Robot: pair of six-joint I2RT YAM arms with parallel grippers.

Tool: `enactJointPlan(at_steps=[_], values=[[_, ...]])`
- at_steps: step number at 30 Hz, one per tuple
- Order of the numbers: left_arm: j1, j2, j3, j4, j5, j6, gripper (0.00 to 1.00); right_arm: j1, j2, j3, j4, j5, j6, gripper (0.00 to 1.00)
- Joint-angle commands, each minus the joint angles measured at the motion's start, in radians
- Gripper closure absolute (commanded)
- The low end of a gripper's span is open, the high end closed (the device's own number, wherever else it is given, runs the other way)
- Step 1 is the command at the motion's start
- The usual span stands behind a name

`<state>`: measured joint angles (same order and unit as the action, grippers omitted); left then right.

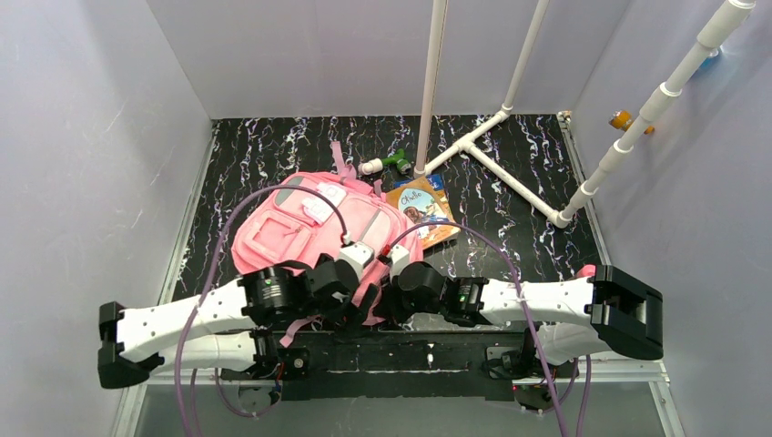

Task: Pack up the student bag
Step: Zip the student bag at the center of the board.

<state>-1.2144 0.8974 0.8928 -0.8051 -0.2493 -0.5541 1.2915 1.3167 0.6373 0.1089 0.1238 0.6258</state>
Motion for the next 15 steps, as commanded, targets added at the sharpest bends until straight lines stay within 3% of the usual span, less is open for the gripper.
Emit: enactJointPlan(at_steps=[1, 4, 9, 13, 15], values=[[-0.089, 0.068, 0.049, -0.083, -0.225, 0.001, 0.12, -0.021, -0.027, -0.01, 0.139, -0.088, 0.034, 0.99], [-0.1, 0.095, 0.055, -0.084, -0.279, -0.008, 0.15, -0.024, -0.031, -0.011, 0.148, -0.11, 0.04, 0.99], [-0.103, 0.119, 0.035, -0.085, -0.34, -0.05, 0.36, -0.027, -0.043, -0.022, 0.185, -0.116, 0.068, 0.99], [-0.105, 0.11, 0.001, -0.048, -0.253, -0.062, 0.39, -0.029, -0.036, -0.009, 0.182, -0.116, 0.075, 0.99], [-0.105, 0.098, -0.022, -0.028, -0.203, -0.052, 0.32, -0.029, -0.03, 0.002, 0.178, -0.145, 0.075, 0.99]])
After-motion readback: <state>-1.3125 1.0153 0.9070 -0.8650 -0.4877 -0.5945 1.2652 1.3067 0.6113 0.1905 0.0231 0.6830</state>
